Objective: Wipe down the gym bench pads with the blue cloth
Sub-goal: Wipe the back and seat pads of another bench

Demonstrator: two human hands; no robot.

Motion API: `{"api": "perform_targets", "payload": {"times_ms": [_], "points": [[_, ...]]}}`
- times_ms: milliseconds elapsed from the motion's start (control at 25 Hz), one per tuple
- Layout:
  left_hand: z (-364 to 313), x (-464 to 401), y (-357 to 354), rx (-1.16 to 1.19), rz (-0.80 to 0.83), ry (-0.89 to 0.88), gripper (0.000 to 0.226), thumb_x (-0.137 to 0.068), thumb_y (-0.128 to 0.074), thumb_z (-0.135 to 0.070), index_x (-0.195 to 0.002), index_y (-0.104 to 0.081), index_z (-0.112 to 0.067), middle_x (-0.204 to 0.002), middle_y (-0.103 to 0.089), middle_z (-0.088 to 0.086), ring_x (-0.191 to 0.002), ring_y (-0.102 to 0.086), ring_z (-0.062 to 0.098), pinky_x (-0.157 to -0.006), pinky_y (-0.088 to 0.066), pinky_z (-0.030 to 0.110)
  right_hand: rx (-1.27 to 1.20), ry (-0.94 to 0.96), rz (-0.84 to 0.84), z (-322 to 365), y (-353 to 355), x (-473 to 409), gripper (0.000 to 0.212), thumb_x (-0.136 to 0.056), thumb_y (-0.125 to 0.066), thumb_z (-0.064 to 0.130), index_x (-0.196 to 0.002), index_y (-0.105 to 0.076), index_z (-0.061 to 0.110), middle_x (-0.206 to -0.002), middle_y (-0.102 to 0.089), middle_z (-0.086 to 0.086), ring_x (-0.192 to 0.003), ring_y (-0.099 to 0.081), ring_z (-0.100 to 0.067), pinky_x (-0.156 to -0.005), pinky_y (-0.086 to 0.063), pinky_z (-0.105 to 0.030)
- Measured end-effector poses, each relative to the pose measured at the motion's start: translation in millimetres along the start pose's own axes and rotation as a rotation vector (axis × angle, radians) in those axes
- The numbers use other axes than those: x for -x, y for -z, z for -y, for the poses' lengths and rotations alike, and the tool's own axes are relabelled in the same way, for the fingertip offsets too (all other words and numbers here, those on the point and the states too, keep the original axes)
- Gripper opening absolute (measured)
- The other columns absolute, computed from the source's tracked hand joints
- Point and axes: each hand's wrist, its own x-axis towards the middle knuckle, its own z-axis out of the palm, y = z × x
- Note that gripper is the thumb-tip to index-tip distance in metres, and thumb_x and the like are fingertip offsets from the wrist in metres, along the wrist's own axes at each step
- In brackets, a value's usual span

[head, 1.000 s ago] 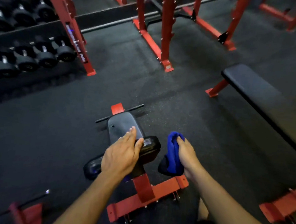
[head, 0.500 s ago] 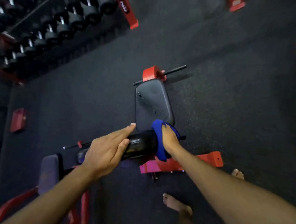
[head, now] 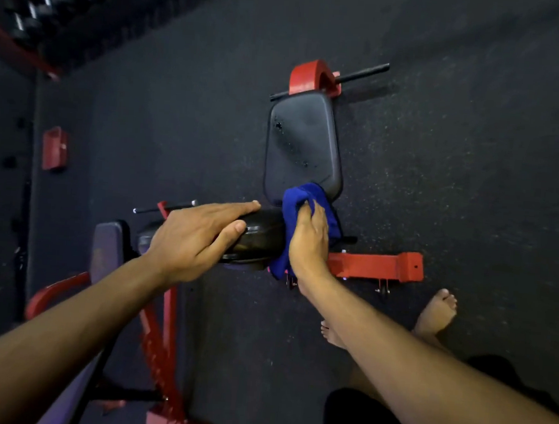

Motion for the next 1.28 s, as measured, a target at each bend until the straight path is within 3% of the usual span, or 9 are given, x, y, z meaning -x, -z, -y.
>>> {"api": "perform_targets", "payload": {"times_ms": [160,280,480,640,800,960,1080,1200,1280], "points": [[2.6,-2.5,0.8,-0.006,0.004,-0.01,0.058,-0.106,-0.026,-0.046,-0.142,-0.06,-0.017,-0.138,-0.066,-0.001,-0.124,-0.065,0.02,-0.094,-0.057,0.044,0.112,-0.167,0.08,-20.2,14.8,-59.2,0.042,-0.108,-0.032,0.014,-0.142,-0.042,-0.009,-0.151,-0.041,-0.023,-0.142,-0.036,-0.029,-0.115,-0.019,-0.028],[2.5,-2.1,2.7,-0.002,0.009,0.002,0.058,-0.105,-0.027,-0.045,-0.143,-0.06,-0.016,-0.138,-0.066,-0.001,-0.125,-0.065,0.019,-0.091,-0.058,0.043,0.093,-0.278,0.032,-18.4,19.2,-77.2,0.041,-0.108,-0.035,0.021,-0.134,-0.053,-0.005,-0.141,-0.052,-0.023,-0.133,-0.046,-0.031,-0.11,-0.03,-0.034],[7.4,-3.2,1.0,-0.048,0.034,-0.019,0.06,-0.104,-0.027,-0.047,-0.143,-0.06,-0.016,-0.136,-0.067,0.0,-0.121,-0.067,0.019,-0.083,-0.054,0.028,-0.015,0.02,-0.067,11.2,-1.9,4.7,0.066,-0.089,-0.03,0.05,-0.133,-0.058,0.01,-0.139,-0.057,-0.007,-0.129,-0.048,-0.021,-0.112,-0.033,-0.034],[10.3,-3.2,0.9,-0.055,0.03,-0.01,0.06,-0.104,-0.026,-0.05,-0.143,-0.06,-0.02,-0.137,-0.067,-0.004,-0.12,-0.066,0.015,-0.076,-0.045,0.022,0.076,-0.045,-0.085,-4.8,5.1,-36.5,0.043,-0.105,-0.038,0.025,-0.137,-0.053,0.002,-0.141,-0.053,-0.02,-0.133,-0.047,-0.032,-0.112,-0.033,-0.037],[11.7,-4.3,1.9,-0.021,0.061,0.014,0.064,-0.103,-0.021,-0.057,-0.147,-0.056,-0.027,-0.14,-0.064,-0.008,-0.124,-0.064,0.015,-0.08,-0.056,0.037,0.249,-0.21,0.048,-17.2,18.5,-87.1,0.045,-0.106,-0.035,0.032,-0.133,-0.056,0.002,-0.135,-0.056,-0.025,-0.125,-0.052,-0.038,-0.103,-0.039,-0.04],[6.9,-7.6,5.0,-0.006,0.131,0.143,0.074,-0.091,-0.012,-0.077,-0.145,-0.051,-0.046,-0.142,-0.061,-0.016,-0.128,-0.06,0.017,-0.084,-0.049,0.036,0.284,-0.143,-0.152,-27.9,52.8,-90.8,0.047,-0.106,-0.031,0.027,-0.132,-0.055,-0.004,-0.136,-0.053,-0.03,-0.127,-0.049,-0.041,-0.101,-0.034,-0.04],[-9.5,-23.4,3.7,-0.057,0.232,0.314,0.087,-0.073,-0.012,-0.091,-0.139,-0.054,-0.052,-0.137,-0.065,-0.009,-0.124,-0.061,0.028,-0.09,-0.045,0.043,0.267,-0.184,-0.225,-50.2,92.3,-88.2,0.047,-0.105,-0.029,0.028,-0.132,-0.056,-0.001,-0.136,-0.054,-0.027,-0.126,-0.05,-0.04,-0.1,-0.036,-0.041],[-18.7,-35.2,3.9,-0.076,0.262,0.281,0.085,-0.072,-0.017,-0.089,-0.143,-0.048,-0.053,-0.141,-0.063,-0.013,-0.126,-0.061,0.026,-0.094,-0.046,0.044,0.223,-0.207,-0.189,-65.9,94.4,-84.6,0.044,-0.105,-0.031,0.03,-0.132,-0.056,0.006,-0.136,-0.056,-0.021,-0.126,-0.051,-0.036,-0.1,-0.037,-0.039],[-16.4,-38.5,4.5,-0.002,0.341,0.219,0.082,-0.077,-0.019,-0.087,-0.149,-0.04,-0.053,-0.153,-0.048,-0.023,-0.138,-0.051,0.014,-0.11,-0.043,0.046,0.19,-0.219,-0.17,-68.7,79.1,-93.9,0.043,-0.105,-0.032,0.031,-0.134,-0.051,0.005,-0.14,-0.053,-0.02,-0.129,-0.049,-0.034,-0.106,-0.036,-0.039]]}}
